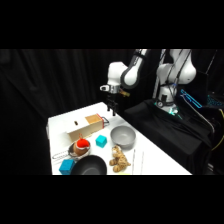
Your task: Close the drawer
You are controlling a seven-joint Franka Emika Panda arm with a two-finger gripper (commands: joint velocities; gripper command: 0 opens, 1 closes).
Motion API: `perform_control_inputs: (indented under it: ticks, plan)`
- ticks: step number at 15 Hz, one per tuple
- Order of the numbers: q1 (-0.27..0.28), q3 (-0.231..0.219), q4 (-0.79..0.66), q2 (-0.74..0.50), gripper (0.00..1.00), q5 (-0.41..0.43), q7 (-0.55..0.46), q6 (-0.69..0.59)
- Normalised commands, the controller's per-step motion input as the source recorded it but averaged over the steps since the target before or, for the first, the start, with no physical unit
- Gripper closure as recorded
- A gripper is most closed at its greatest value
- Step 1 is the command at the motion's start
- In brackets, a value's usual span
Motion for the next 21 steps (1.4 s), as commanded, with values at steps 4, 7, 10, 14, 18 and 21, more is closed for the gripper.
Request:
perform_control_inputs:
  ticks: [4, 7, 10, 14, 18, 21]
  plan:
    - [-0.020, 0.117, 0.26, 0.40, 0.00, 0.394, -0.34, 0.30]
    - [-0.083, 0.147, 0.31, 0.41, 0.00, 0.236, -0.23, 0.26]
    - [-0.122, 0.137, 0.28, 0.37, 0.00, 0.146, -0.18, 0.26]
    - [-0.197, 0.166, 0.20, 0.28, 0.00, 0.126, -0.18, 0.22]
    - [-0.235, 0.204, 0.16, 0.21, 0.00, 0.099, -0.18, 0.19]
    - [-0.220, 0.203, 0.18, 0.17, 0.00, 0.055, -0.17, 0.18]
